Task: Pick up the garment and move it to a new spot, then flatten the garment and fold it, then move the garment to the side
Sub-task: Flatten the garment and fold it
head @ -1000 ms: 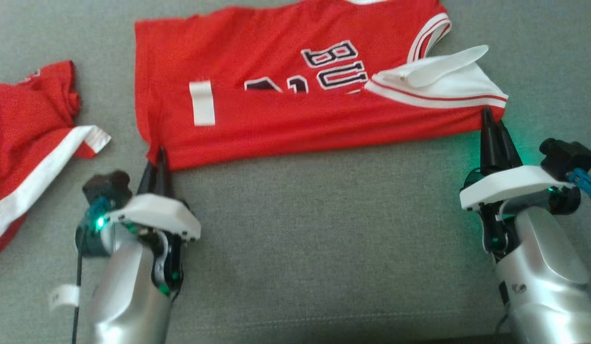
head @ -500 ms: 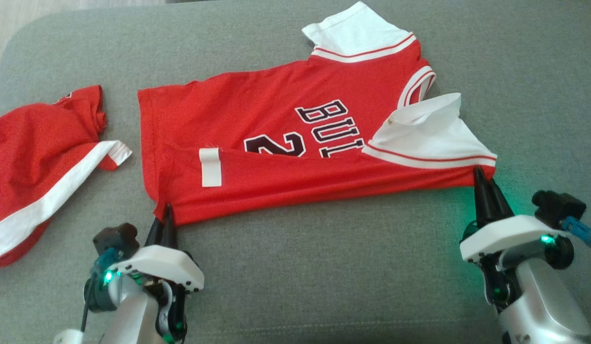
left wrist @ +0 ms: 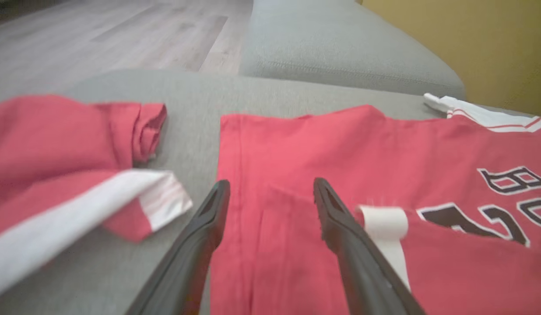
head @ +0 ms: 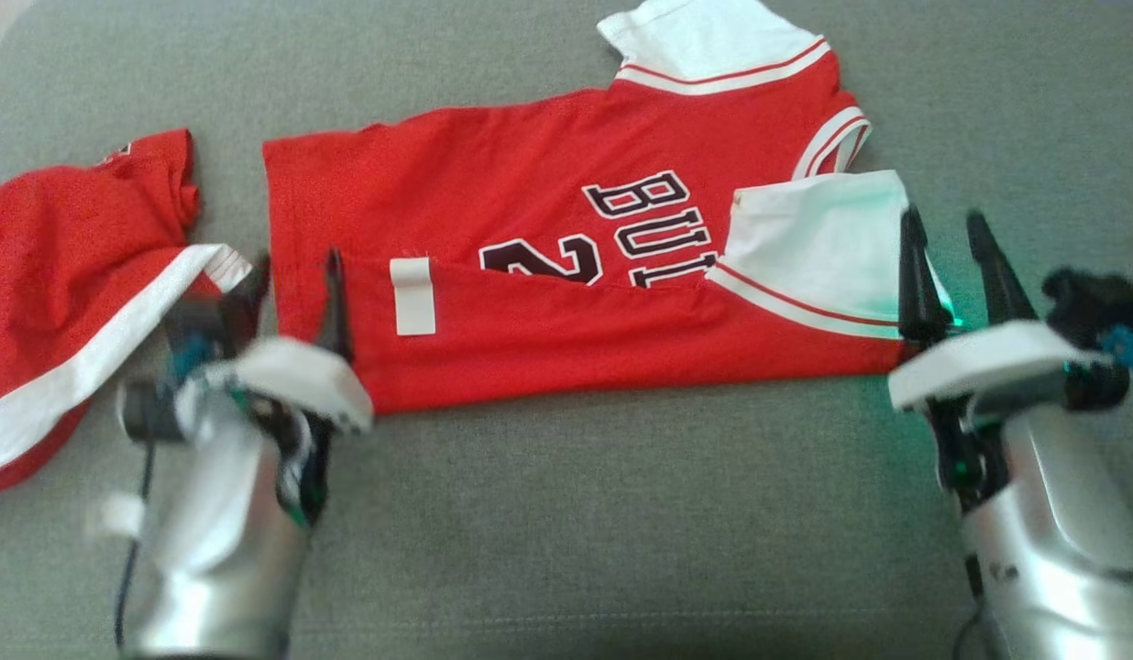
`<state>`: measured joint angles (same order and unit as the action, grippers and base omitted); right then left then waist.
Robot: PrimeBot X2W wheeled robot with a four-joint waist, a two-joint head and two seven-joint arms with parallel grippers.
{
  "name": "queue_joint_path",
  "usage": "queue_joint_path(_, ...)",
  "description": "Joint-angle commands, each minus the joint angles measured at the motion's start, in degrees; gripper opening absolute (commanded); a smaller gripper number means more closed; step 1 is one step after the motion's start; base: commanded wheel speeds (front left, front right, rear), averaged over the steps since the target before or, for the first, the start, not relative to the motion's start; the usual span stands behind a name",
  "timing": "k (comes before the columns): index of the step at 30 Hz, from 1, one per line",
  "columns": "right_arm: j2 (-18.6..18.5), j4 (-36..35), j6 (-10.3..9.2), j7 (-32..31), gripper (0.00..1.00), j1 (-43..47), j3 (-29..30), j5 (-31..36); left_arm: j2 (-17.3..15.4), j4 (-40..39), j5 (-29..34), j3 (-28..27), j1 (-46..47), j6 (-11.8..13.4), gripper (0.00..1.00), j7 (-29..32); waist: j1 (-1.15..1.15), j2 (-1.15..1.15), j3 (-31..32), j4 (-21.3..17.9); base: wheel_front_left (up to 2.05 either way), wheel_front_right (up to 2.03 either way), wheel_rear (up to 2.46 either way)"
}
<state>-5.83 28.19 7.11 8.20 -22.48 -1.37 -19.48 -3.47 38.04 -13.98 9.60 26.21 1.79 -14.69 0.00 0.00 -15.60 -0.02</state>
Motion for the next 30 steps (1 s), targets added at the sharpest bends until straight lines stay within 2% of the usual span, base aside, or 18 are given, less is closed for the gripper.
queue_joint_path(1,0.65,-2.23,0.37,-0.39,1.0,-2.5,-1.92,0.72,-2.93,0.65,0.8,-1.12,4.78,-0.87,1.0,0.4,0.0,0.0,-0.99,0.33,0.0,0.0,0.0)
queue_joint_path(4,0.9,-2.61,0.37,-0.81,1.0,-4.12,-2.74,0.85,-4.49,3.27,1.43,-0.39,9.08,-2.21,1.0,2.24,0.0,0.0,-1.87,0.34,0.0,0.0,0.0)
queue_joint_path(11,1.68,-3.21,0.37,-1.1,1.0,-8.59,-5.86,0.79,-10.2,9.19,2.23,2.28,19.68,-7.43,1.0,10.34,0.0,0.0,-5.25,-0.48,0.0,0.0,0.0)
queue_joint_path(14,1.93,-3.26,0.37,-0.97,1.0,-9.85,-6.81,0.36,-12.28,10.93,1.57,3.45,22.33,-8.58,1.0,13.0,0.0,0.0,-6.76,-0.96,0.0,0.0,0.0)
queue_joint_path(23,2.23,-2.65,0.37,0.12,1.0,-12.7,-7.61,-0.53,-14.78,12.25,-4.02,8.39,25.04,-9.24,1.0,16.98,0.0,0.0,-9.5,-1.78,0.0,0.0,0.0)
queue_joint_path(30,1.79,-2.44,0.37,0.12,1.0,-15.49,-7.1,-0.34,-17.14,12.68,-7.73,11.36,26.01,-9.26,1.0,15.53,0.0,0.0,-10.99,-1.8,0.0,0.0,0.0)
